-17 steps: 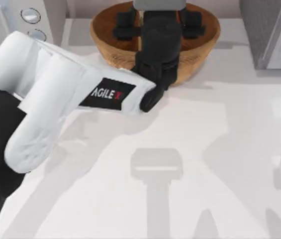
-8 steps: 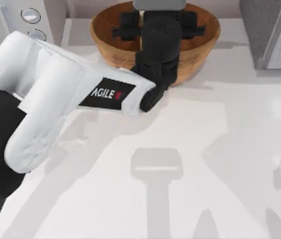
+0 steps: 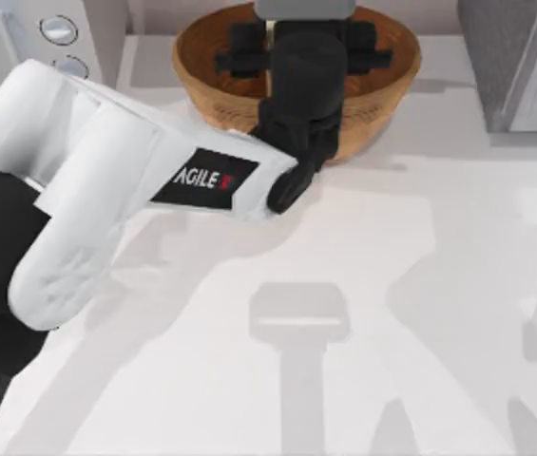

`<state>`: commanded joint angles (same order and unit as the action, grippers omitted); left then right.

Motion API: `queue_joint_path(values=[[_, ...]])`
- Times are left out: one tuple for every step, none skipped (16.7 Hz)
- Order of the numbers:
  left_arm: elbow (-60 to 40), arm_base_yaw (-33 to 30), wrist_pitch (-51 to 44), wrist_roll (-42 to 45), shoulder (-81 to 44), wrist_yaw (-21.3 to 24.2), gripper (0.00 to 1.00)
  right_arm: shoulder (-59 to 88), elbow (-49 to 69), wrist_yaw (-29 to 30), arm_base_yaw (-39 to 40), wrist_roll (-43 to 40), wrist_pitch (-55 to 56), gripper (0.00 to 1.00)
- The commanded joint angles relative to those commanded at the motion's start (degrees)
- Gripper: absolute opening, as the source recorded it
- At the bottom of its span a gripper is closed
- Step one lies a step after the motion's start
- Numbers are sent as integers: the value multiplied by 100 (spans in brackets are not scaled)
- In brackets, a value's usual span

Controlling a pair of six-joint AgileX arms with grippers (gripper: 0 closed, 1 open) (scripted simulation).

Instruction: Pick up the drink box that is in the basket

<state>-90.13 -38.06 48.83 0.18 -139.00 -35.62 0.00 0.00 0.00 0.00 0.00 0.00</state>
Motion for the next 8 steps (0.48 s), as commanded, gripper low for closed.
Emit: queue_joint_path(values=[[0,0,0,0,0,0,0,0,0,0,0,0,0,100],[-1,-53,-15,-5,106,-3,0,0,0,0,0,0,0,100],[-4,-53,-29,-3,107,-3,0,0,0,0,0,0,0,100],[-23,-55,-94,2,121,-2,0,0,0,0,0,0,0,100],[-67,-55,-199,5,156,-2,0,0,0,0,0,0,0,100],[-141,-55,-338,5,216,-4,0,0,0,0,0,0,0,100],[-237,-53,-503,3,294,-7,0,0,0,0,0,0,0,100],[-352,-51,-691,1,388,-11,0,0,0,0,0,0,0,100]])
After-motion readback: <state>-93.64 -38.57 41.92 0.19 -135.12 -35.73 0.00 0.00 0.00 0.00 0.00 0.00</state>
